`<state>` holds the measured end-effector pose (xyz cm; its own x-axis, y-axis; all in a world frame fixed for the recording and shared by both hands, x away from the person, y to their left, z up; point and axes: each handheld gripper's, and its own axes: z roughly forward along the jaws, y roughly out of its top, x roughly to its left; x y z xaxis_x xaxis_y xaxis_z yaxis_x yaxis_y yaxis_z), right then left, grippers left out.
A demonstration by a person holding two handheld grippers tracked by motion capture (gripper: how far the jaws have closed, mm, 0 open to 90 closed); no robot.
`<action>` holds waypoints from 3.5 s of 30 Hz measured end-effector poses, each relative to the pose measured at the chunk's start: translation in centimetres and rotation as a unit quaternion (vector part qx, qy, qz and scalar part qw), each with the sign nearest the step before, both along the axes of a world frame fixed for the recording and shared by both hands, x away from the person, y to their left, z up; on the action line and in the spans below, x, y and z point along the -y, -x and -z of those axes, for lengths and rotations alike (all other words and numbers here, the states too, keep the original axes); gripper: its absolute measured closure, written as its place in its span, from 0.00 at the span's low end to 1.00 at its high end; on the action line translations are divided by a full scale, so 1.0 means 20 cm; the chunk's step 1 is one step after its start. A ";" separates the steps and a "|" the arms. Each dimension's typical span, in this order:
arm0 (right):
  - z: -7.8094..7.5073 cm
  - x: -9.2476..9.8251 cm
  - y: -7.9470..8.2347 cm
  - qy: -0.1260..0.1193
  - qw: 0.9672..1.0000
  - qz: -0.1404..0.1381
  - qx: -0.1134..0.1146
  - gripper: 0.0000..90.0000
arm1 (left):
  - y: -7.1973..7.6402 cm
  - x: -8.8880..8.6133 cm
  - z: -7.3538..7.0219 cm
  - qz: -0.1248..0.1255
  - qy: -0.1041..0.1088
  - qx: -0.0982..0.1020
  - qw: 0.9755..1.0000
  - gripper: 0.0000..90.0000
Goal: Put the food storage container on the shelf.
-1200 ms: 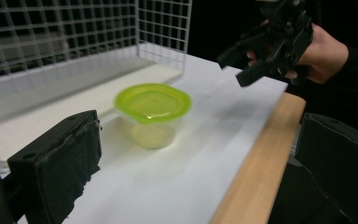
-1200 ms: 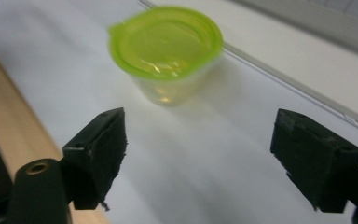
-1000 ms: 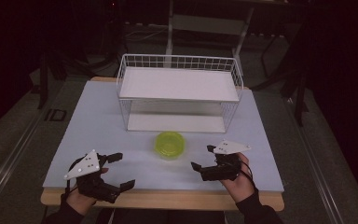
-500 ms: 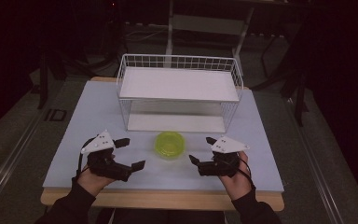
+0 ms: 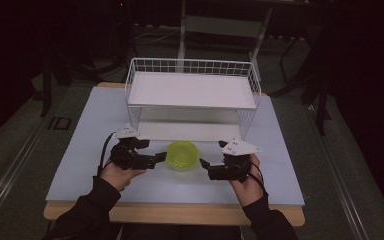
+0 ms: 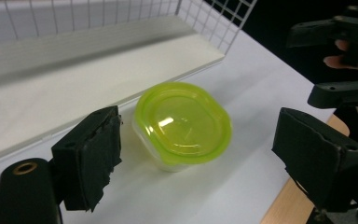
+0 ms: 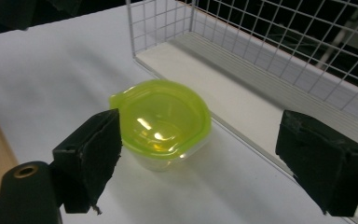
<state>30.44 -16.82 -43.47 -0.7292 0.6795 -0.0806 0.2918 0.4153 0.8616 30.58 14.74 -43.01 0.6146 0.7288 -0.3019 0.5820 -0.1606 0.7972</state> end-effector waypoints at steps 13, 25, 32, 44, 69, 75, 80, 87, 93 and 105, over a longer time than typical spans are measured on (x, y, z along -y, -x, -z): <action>0.10 -0.04 -0.15 -0.064 0.991 0.018 -0.119 0.18 | -0.17 0.03 0.18 -0.021 0.014 -0.081 0.996 0.39; 0.22 -0.05 -0.28 -0.114 0.958 0.079 -0.252 0.48 | -0.23 0.05 0.30 -0.032 0.036 -0.131 0.990 0.59; 0.28 -0.10 -0.29 -0.113 0.947 0.091 -0.288 0.64 | -0.24 0.06 0.33 -0.021 0.044 -0.153 0.987 0.66; 0.28 -0.12 -0.26 -0.126 0.939 0.106 -0.303 0.85 | -0.21 0.09 0.35 -0.011 0.049 -0.181 0.982 0.82; -0.01 -0.12 -0.14 -0.139 0.962 0.074 -0.222 0.89 | -0.13 0.06 0.00 -0.011 0.056 -0.129 0.990 0.91; -0.15 -0.09 -0.13 -0.149 0.968 0.070 -0.191 0.89 | -0.13 0.09 -0.14 -0.008 0.057 -0.105 0.993 0.91; -0.23 -0.07 -0.13 -0.157 0.969 0.070 -0.180 0.89 | -0.14 0.10 -0.22 -0.007 0.062 -0.095 0.994 0.91; -0.35 -0.06 -0.18 -0.160 0.970 0.069 -0.168 0.89 | -0.19 0.11 -0.33 -0.013 0.070 -0.091 0.993 0.91; -0.44 -0.04 -0.25 -0.177 0.967 0.076 -0.166 0.89 | -0.27 0.13 -0.46 -0.018 0.067 -0.083 0.994 0.91; -0.56 -0.03 -0.42 -0.190 0.960 0.112 -0.171 0.89 | -0.45 0.18 -0.60 -0.033 0.065 -0.090 0.993 0.91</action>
